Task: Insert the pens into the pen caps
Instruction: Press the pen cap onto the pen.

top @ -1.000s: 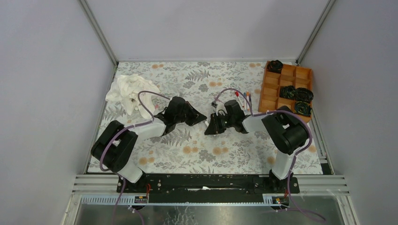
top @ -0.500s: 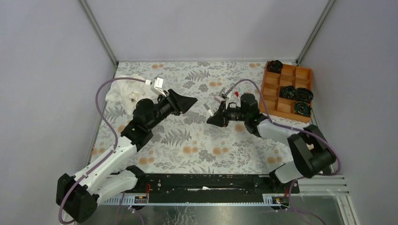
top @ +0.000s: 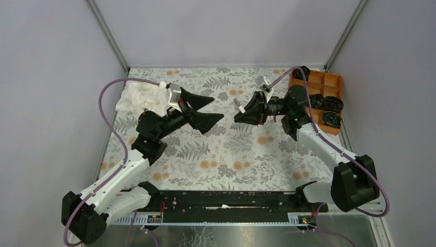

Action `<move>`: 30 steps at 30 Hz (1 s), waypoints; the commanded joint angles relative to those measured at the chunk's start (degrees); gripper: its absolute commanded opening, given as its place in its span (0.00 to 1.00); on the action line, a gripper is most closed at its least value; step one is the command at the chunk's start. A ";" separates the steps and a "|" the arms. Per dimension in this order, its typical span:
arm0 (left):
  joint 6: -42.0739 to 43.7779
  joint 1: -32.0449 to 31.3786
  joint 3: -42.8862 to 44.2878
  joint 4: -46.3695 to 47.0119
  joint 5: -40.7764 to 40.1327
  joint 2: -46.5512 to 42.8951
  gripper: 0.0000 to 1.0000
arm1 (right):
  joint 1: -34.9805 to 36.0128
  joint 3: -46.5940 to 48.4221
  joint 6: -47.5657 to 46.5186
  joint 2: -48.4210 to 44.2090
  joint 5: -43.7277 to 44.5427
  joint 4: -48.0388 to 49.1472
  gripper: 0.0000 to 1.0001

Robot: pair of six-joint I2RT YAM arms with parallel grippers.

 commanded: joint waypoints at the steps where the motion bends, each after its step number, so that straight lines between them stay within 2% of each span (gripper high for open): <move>1: 3.01 -0.01 5.33 9.56 11.82 4.35 0.99 | -0.08 5.71 13.91 -3.57 -8.20 7.99 0.00; 4: 0.07 0.00 7.11 16.55 18.27 7.47 0.99 | -0.15 7.05 19.96 -4.30 -9.54 11.26 0.00; 6: -1.70 -0.06 8.11 20.37 19.86 9.53 0.99 | -0.09 7.69 22.23 -4.61 -10.17 12.26 0.00; 11: -7.84 -0.62 8.96 29.88 17.25 14.55 0.99 | -0.09 6.60 31.29 -4.49 -10.30 24.18 0.00; 14: -10.97 -1.92 8.22 37.80 16.37 17.32 0.99 | 0.01 5.92 32.76 -4.54 -10.08 26.75 0.00; 20: -8.68 -4.63 10.30 35.94 13.51 20.48 0.94 | 0.09 5.61 34.38 -4.48 -9.70 29.07 0.00; 27: -12.54 -6.62 11.59 40.68 11.28 24.04 0.81 | 0.19 4.01 30.37 -4.63 -9.41 25.50 0.00; 30: -13.08 -6.98 11.45 41.49 9.86 24.22 0.72 | 0.27 3.96 29.86 -4.82 -9.23 24.70 0.00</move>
